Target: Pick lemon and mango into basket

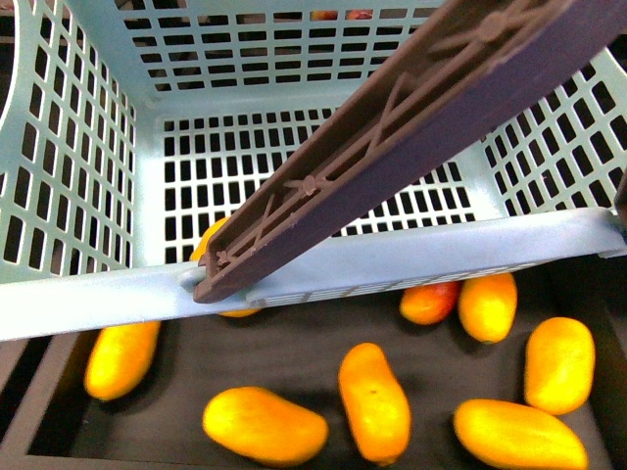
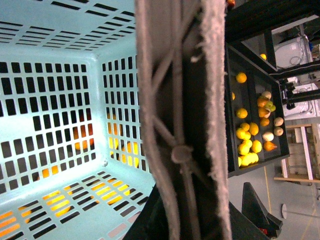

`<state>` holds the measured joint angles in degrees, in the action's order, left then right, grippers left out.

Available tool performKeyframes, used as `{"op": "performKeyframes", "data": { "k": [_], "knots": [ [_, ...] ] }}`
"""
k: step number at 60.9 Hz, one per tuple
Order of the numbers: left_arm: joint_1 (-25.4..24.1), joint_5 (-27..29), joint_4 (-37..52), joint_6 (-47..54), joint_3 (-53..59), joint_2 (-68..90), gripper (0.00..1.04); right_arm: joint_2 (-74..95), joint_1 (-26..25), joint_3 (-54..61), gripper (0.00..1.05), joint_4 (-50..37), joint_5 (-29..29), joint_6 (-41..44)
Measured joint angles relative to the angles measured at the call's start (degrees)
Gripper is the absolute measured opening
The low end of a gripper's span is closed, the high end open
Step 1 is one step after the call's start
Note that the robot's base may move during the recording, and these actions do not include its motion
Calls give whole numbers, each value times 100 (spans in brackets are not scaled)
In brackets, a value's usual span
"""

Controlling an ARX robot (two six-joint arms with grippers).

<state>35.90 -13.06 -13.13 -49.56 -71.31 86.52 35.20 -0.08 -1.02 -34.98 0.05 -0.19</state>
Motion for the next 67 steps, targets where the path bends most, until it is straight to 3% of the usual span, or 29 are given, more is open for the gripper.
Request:
{"op": "performKeyframes", "data": {
  "k": [45, 49, 51, 55, 67],
  "knots": [
    [-57, 77, 0, 55, 2, -22, 5, -4, 9, 2, 96, 15, -17, -17],
    [-37, 28, 0, 24, 2, -22, 5, 0, 63, -328, 96, 1294, -791, -623],
    [-33, -4, 0, 24, 2, -22, 5, 120, -46, -498, 96, 1805, -1040, -1010],
    [-15, -52, 0, 20, 2, -24, 5, 549, -378, -723, 96, 2238, -892, -1558],
    [37, -83, 0, -20, 2, -24, 5, 2590, -1471, -1294, 96, 1412, 157, -2098]
  ]
}}
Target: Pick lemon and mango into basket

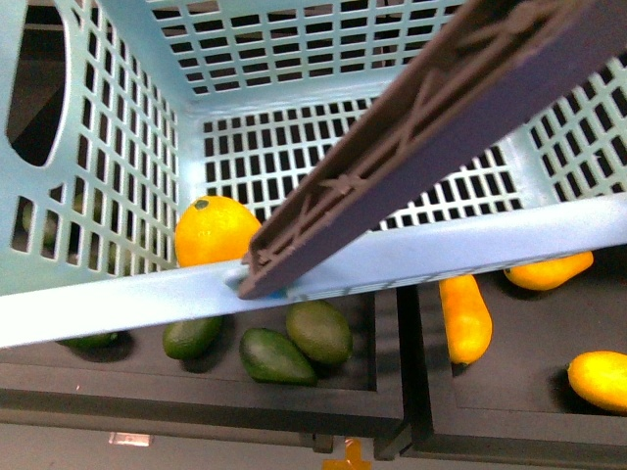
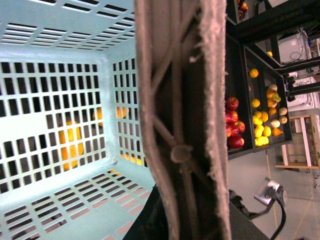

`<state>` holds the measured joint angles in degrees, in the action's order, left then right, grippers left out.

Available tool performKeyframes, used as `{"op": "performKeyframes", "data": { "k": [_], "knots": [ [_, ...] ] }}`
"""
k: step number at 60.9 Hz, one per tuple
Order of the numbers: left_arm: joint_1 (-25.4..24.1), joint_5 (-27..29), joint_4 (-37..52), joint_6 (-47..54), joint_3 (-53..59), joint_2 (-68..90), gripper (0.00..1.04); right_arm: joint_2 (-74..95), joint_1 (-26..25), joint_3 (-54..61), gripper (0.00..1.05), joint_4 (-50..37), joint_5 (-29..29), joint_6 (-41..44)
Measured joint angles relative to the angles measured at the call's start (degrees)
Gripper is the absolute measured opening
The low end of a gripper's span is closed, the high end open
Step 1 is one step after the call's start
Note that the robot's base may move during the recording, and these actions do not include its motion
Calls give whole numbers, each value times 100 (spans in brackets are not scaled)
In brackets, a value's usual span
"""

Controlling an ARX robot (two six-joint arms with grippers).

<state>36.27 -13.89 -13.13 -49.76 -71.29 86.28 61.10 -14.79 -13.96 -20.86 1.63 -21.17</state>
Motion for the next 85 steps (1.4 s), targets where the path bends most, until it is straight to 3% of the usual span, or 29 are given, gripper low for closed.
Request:
{"op": "performKeyframes", "data": {
  "k": [12, 35, 60, 85],
  "knots": [
    [-48, 149, 0, 26, 0, 0, 5, 2664, -306, -811, 96, -850, 267, -184],
    [-22, 24, 0, 9, 0, 0, 5, 6371, 221, -2686, 96, -1003, 96, -850],
    [-24, 76, 0, 22, 0, 0, 5, 7626, 616, -4245, 96, -479, 74, -1519],
    [-24, 50, 0, 17, 0, 0, 5, 8266, 809, -5442, 94, 37, -81, -1663]
  ]
}}
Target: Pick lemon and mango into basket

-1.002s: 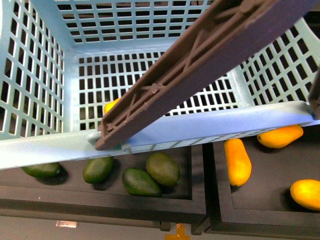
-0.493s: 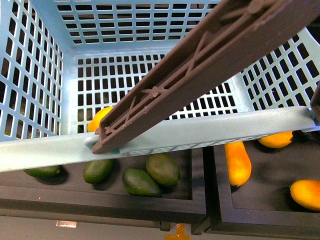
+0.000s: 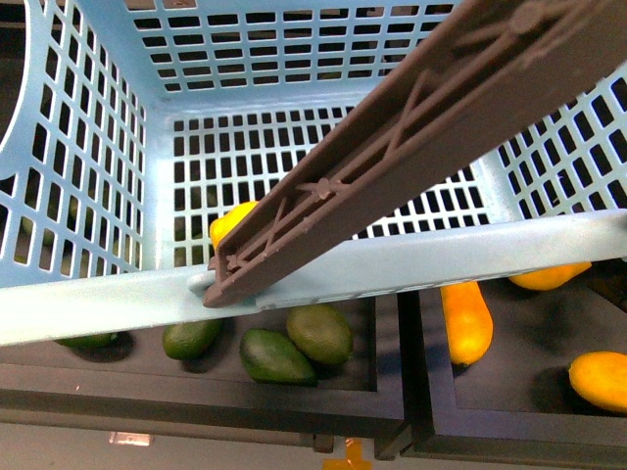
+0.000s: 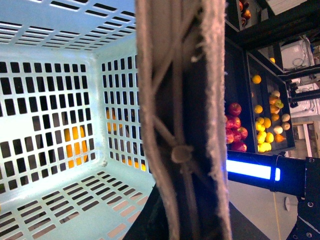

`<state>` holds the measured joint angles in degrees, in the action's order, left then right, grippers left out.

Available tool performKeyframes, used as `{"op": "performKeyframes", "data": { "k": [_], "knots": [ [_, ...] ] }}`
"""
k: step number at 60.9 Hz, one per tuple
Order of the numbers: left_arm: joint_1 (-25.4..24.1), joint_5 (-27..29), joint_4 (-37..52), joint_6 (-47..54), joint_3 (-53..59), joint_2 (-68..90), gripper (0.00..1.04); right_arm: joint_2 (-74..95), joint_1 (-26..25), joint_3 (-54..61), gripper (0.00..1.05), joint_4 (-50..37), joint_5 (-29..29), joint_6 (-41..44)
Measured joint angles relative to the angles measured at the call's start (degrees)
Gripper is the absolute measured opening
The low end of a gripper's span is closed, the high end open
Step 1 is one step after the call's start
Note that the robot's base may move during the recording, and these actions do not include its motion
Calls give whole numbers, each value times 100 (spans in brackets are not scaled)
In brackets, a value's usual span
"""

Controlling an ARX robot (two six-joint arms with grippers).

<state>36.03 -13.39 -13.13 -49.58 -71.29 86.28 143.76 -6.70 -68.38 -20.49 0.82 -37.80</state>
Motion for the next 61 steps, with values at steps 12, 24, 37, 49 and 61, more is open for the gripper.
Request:
{"op": "performKeyframes", "data": {
  "k": [12, 24, 37, 49, 61],
  "knots": [
    [0, 26, 0, 4, 0, 0, 5, 203, 105, -203, 70, 133, -39, 57],
    [0, 22, 0, 7, 0, 0, 5, -254, -26, 549, 63, -529, 149, 44],
    [0, 9, 0, 4, 0, 0, 5, -1805, -306, 1709, 63, -1165, 332, 535],
    [0, 11, 0, 2, 0, 0, 5, -3952, -649, 2669, 62, -896, 651, 1014],
    [0, 11, 0, 4, 0, 0, 5, -5761, -640, 2835, 62, -208, 868, 1113]
  ]
}}
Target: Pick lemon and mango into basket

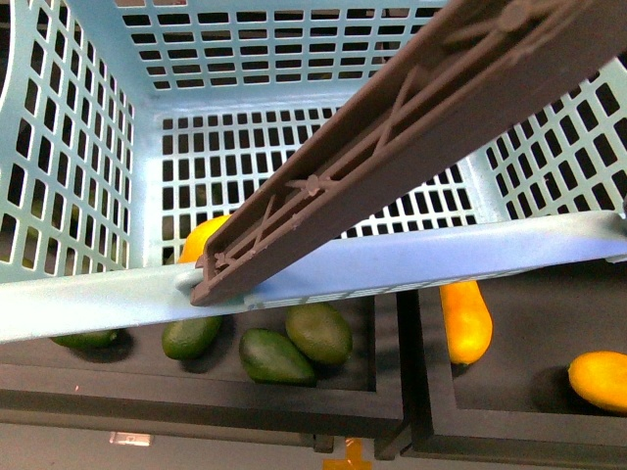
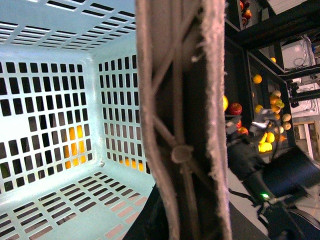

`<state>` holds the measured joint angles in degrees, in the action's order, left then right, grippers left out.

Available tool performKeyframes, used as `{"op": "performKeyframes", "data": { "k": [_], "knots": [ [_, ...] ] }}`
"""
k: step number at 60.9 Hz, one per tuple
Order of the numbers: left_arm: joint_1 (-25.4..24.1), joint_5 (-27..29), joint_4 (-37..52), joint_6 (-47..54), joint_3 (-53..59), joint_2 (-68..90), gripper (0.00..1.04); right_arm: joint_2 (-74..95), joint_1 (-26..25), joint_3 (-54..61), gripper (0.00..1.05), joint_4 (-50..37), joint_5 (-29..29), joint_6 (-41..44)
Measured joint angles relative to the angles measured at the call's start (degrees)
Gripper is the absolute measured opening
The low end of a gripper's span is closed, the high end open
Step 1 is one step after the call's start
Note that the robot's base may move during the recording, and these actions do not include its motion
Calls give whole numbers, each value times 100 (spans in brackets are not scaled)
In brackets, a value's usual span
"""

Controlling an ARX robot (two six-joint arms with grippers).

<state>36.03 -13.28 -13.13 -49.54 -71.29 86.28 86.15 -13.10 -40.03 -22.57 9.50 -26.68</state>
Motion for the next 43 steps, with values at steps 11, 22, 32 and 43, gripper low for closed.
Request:
{"op": "performKeyframes", "data": {
  "k": [11, 22, 32, 43],
  "knots": [
    [0, -2, 0, 0, 0, 0, 5, -1132, 525, -284, 62, 437, 90, -48],
    [0, -2, 0, -2, 0, 0, 5, -1681, 1478, -627, 62, 584, 24, -39],
    [0, -2, 0, 0, 0, 0, 5, -1762, 2249, -682, 62, 608, -166, 72],
    [0, 9, 0, 4, 0, 0, 5, -1401, 2997, -514, 62, 345, -164, 243]
  ]
}}
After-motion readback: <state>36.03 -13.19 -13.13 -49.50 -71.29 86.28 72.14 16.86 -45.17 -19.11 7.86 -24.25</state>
